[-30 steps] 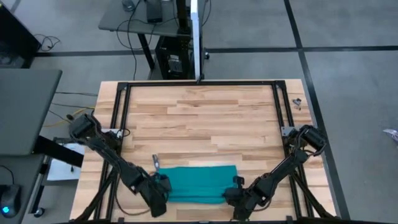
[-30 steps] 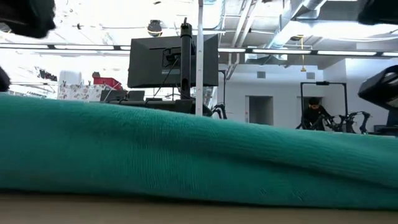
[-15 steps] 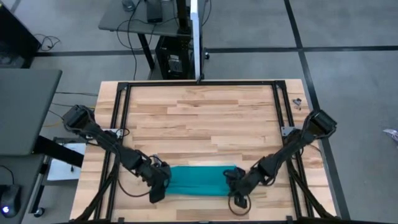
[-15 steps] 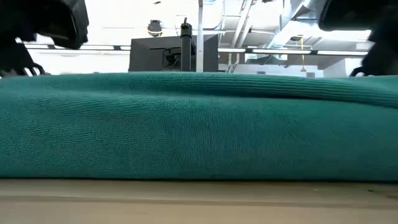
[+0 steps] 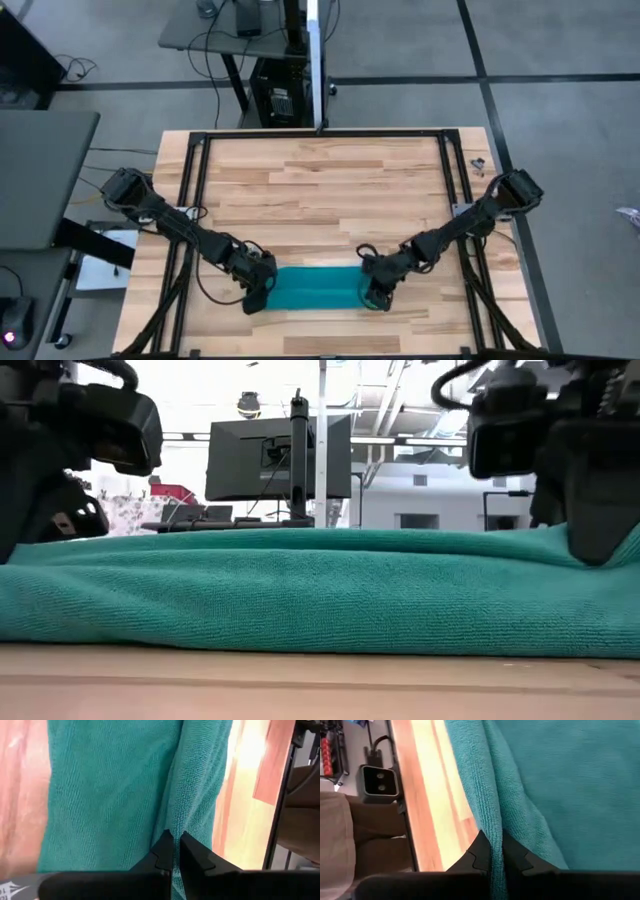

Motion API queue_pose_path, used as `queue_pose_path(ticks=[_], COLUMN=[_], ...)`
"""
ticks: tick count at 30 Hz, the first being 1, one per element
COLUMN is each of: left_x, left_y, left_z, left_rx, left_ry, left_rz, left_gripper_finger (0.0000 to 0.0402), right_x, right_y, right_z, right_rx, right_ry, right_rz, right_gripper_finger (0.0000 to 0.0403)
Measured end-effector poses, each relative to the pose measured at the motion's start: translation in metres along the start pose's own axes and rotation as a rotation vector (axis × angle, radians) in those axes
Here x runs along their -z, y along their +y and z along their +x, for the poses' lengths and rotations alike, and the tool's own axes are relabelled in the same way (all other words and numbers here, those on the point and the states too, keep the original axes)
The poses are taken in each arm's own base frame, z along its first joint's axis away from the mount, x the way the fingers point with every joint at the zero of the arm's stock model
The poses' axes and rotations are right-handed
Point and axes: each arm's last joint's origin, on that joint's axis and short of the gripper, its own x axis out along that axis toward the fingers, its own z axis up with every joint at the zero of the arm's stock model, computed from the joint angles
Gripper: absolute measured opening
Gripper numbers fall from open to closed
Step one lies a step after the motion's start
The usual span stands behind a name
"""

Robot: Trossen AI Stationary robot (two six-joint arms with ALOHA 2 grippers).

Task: Roll towel
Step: Roll the blue towel

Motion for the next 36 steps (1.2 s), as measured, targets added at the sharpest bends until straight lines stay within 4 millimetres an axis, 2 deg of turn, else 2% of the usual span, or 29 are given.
queue_pose_path(ticks=[8,15,21,26,31,36], left_x=[-0.004,-0.006,-0.008,-0.012,-0.016,-0.019], left_y=[0.005,0.007,0.011,0.012,0.014,0.009], left_z=[-0.001,-0.001,-0.002,-0.011,-0.028,-0.041], left_rx=[-0.027,-0.044,-0.060,-0.040,-0.054,-0.018], left_ry=[-0.019,-0.038,-0.038,-0.041,-0.047,-0.091], left_rz=[-0.011,-0.021,-0.055,-0.067,-0.070,-0.047], left_gripper_finger=[0.0000,0.0008,0.0043,0.0072,0.0076,0.0077], right_x=[-0.002,-0.003,-0.005,-0.007,-0.013,-0.012], right_y=[-0.008,-0.011,-0.015,-0.015,-0.015,-0.022], right_z=[-0.002,-0.002,-0.004,-0.017,-0.036,-0.039], right_rx=[0.023,0.044,0.062,0.068,0.076,0.135], right_ry=[0.017,0.024,0.026,0.022,-0.004,0.019], right_rz=[0.023,0.023,0.098,0.114,0.130,0.155], right_gripper_finger=[0.0007,0.0034,0.0068,0.0108,0.0158,0.0200])
